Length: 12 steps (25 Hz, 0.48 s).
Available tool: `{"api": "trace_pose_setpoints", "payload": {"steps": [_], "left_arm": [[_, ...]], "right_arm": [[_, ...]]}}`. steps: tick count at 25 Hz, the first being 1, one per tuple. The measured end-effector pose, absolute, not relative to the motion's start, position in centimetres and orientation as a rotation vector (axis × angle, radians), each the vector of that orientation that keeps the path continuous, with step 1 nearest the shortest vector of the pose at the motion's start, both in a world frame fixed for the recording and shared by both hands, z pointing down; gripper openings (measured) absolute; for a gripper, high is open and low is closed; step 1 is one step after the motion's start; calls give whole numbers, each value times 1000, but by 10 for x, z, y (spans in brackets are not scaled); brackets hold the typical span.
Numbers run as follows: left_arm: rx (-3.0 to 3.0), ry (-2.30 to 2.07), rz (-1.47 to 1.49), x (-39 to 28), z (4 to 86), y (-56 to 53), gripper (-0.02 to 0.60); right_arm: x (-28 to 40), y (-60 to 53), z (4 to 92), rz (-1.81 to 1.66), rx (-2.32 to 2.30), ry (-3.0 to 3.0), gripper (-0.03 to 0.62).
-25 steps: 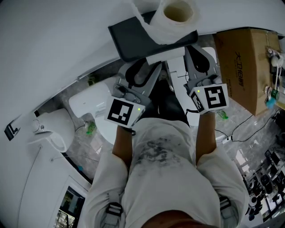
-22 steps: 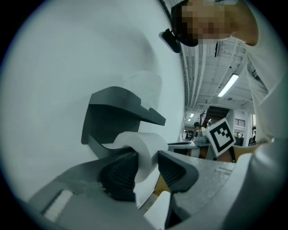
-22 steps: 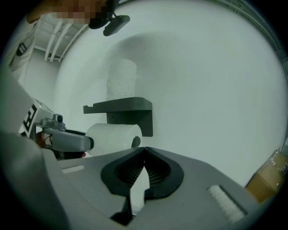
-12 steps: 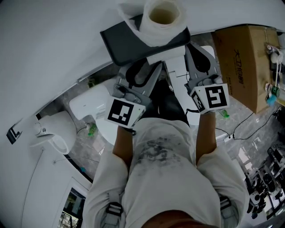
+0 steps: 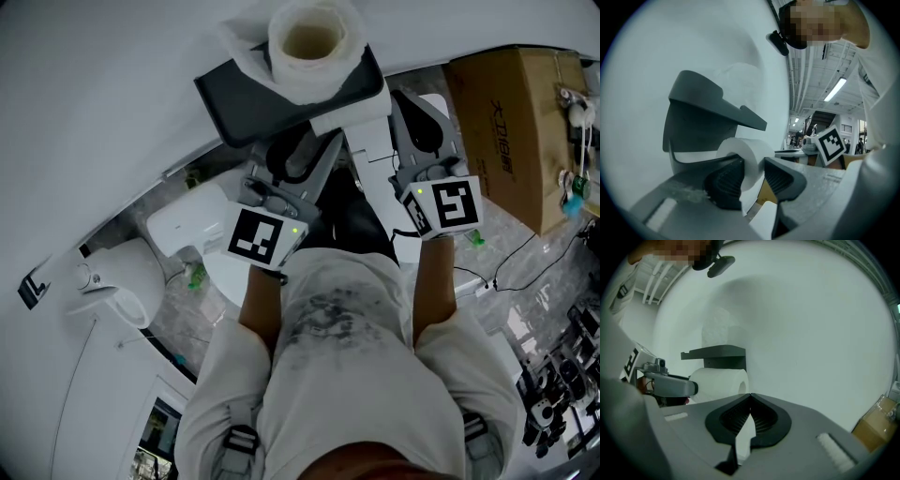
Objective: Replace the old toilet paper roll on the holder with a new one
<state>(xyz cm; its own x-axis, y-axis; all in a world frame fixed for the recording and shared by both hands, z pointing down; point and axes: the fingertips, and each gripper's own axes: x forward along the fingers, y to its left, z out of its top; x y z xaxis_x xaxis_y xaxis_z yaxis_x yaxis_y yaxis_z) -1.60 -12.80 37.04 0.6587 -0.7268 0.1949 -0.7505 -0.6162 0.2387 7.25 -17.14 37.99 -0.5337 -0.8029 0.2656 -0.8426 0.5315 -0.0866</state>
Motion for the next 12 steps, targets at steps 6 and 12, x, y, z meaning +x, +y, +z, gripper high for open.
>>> {"api": "trace_pose_setpoints", "payload": {"steps": [6, 12], "left_arm": [[2585, -1169, 123, -6, 370, -132, 147], [2592, -1156, 128, 6, 370, -137, 147]], "right_arm": [[85, -173, 378, 308, 1425, -2565, 2], [100, -174, 378, 309, 1453, -2553, 3]]}}
